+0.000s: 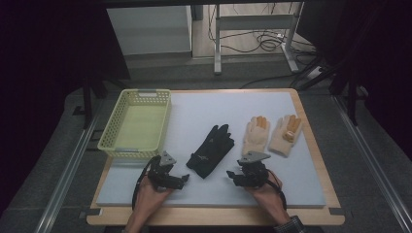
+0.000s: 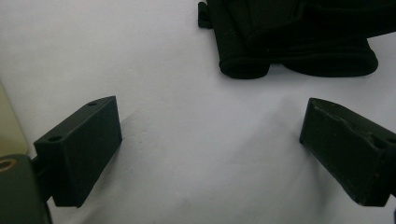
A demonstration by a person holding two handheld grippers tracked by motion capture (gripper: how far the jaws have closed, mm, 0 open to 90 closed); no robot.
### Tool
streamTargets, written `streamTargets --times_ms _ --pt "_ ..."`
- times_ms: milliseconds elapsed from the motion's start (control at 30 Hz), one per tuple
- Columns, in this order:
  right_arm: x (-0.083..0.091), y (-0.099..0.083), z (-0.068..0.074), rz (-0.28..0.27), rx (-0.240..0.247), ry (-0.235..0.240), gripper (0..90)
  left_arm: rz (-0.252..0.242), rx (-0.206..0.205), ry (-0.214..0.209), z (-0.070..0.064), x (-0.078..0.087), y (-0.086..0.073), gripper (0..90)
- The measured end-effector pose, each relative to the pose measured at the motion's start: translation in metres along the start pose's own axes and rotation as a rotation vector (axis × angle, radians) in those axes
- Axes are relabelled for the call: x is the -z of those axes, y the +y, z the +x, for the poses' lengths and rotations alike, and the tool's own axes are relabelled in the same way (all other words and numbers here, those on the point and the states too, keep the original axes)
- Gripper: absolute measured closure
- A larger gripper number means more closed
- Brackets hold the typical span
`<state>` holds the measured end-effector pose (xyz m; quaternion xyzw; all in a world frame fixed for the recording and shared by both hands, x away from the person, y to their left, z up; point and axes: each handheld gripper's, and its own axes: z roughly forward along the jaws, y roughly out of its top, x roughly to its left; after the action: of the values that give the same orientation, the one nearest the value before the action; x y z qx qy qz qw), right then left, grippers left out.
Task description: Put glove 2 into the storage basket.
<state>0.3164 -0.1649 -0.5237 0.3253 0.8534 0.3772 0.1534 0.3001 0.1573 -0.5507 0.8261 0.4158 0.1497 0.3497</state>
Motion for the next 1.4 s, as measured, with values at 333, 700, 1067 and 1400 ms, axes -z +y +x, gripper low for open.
streamTargets --times_ms 333,700,1067,1400 --pt "0.032 -0.029 -0.043 0.011 -0.073 -0.113 29.9 0.002 0.005 -0.004 0.001 0.000 0.000 5.8" --pt "0.035 -0.044 -0.064 0.025 -0.098 -0.157 20.7 0.004 0.003 -0.008 0.001 0.000 0.000 5.6" --pt "0.035 -0.044 -0.064 0.022 -0.099 -0.161 20.1 0.030 -0.012 -0.088 -0.008 0.007 0.015 0.0" --pt "0.035 -0.044 -0.064 0.021 -0.098 -0.163 20.0 0.036 -0.056 -0.119 -0.019 -0.001 0.065 0.0"
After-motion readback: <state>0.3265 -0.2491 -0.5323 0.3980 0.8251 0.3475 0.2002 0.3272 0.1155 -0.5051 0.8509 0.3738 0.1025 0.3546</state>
